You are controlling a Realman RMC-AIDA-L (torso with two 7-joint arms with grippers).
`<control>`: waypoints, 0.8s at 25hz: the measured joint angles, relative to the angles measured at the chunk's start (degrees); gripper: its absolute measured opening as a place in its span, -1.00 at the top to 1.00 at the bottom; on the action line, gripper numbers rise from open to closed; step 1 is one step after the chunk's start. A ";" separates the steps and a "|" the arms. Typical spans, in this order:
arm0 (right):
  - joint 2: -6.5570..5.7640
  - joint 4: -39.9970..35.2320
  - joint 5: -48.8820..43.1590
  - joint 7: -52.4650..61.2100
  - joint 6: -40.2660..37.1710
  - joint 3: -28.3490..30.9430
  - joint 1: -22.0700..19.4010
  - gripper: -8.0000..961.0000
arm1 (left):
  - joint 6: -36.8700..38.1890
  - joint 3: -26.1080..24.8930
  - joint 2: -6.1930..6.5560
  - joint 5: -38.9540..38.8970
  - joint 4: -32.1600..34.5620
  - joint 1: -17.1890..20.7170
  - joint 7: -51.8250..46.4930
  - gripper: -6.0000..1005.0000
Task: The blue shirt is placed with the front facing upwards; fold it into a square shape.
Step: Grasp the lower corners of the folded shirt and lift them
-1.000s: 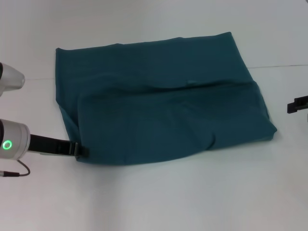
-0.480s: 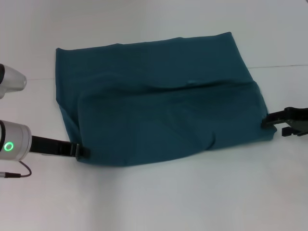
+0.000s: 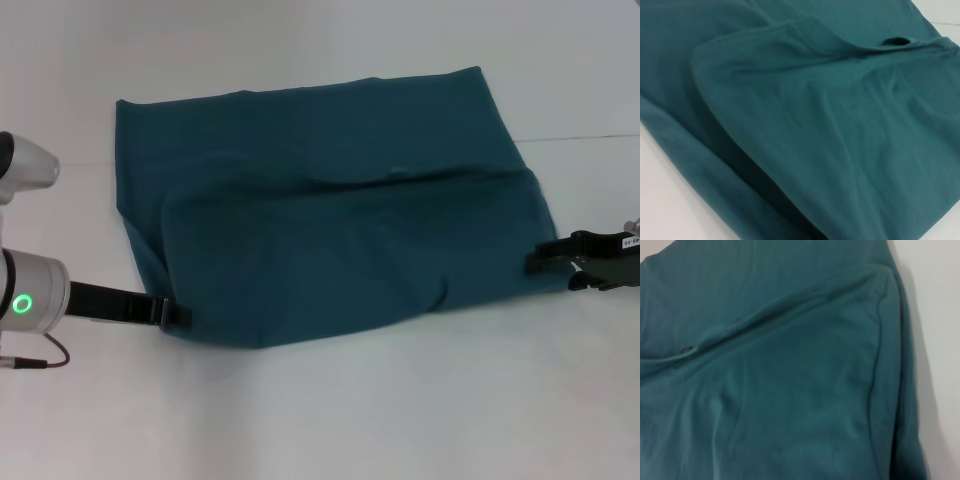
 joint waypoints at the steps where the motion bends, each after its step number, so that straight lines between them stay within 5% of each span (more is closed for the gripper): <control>1: 0.06 0.16 0.04 0.24 0.27 0.06 0.00 -0.70 | 0.00 -0.01 0.00 0.00 0.00 0.00 0.00 0.93; 14: 1.64 -0.57 0.16 -3.98 1.09 -0.08 -0.35 -0.10 | -0.24 -0.14 0.21 -0.02 0.43 -0.09 -0.01 0.92; 20: 2.12 -2.94 0.82 -4.96 -0.71 0.57 -1.23 0.48 | 0.19 -0.13 0.42 -0.12 0.43 -0.15 -0.01 0.92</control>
